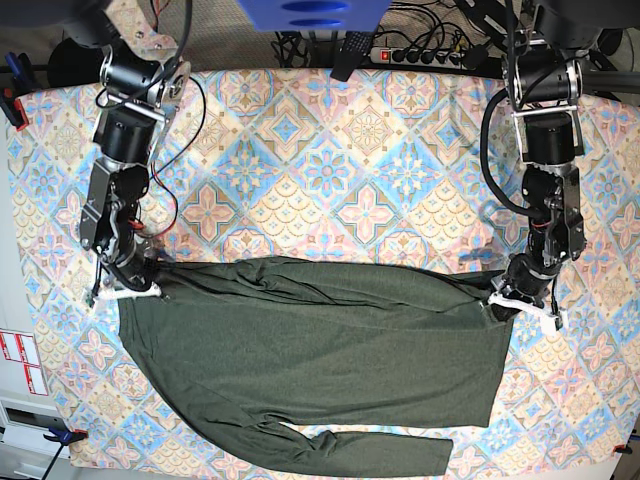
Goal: Fold the T-shirt properly
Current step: 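Lower the held shoulder edge onto the shirt body with both grippers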
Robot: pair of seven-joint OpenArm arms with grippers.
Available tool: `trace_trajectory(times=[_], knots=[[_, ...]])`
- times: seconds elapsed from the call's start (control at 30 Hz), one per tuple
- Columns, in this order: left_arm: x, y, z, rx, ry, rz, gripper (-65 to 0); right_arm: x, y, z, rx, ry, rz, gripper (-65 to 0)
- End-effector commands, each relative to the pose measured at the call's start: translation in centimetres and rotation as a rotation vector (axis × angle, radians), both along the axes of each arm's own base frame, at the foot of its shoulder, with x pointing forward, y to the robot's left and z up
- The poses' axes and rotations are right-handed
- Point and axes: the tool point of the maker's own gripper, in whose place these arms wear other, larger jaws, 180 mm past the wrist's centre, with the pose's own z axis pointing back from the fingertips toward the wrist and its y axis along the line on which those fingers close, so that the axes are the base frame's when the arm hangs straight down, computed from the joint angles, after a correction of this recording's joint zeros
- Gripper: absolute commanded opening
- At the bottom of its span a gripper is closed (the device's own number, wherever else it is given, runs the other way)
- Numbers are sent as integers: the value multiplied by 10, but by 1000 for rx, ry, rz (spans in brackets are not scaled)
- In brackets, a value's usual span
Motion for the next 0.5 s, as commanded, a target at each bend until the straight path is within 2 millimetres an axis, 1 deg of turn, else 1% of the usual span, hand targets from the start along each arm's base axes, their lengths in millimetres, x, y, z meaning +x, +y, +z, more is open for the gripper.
trace_trajectory(times=[0.0,0.03,0.07,0.1,0.17,0.23,0.27,0.3,0.37,0.4,0.47], knots=[[10,11,19,30,-51,7,-492,18,-6,24,-17,-74,-2,-513],[9,12,18,38,-47,6,-453,18,-7,24,-18,-74,-2,-492],[8,13,16,39,-43,6,-428,17,-7,24,-18,-73,-2,-479],[2,13,10,38,-29,6,-395,16,-8,22,-18,-69,-5,-466],[-3,13,5,35,-19,7,-352,8,-15,17,-30,-52,-8,-460],[-12,24,1,52,1,12,-321,-1,-18,10,-31,-35,-13,-459],[-17,27,-3,57,11,14,-310,-3,-19,10,-35,-36,-13,-458],[-19,27,-3,62,11,11,-303,-4,-20,13,-40,-41,-13,-458],[-26,24,-1,75,3,-3,-301,-11,-25,15,-55,-34,-10,-458],[-31,24,-1,82,2,-9,-301,-13,-31,19,-70,-39,-9,-458],[-35,22,-1,88,-1,-18,-300,-15,-35,25,-89,-51,-9,-458]])
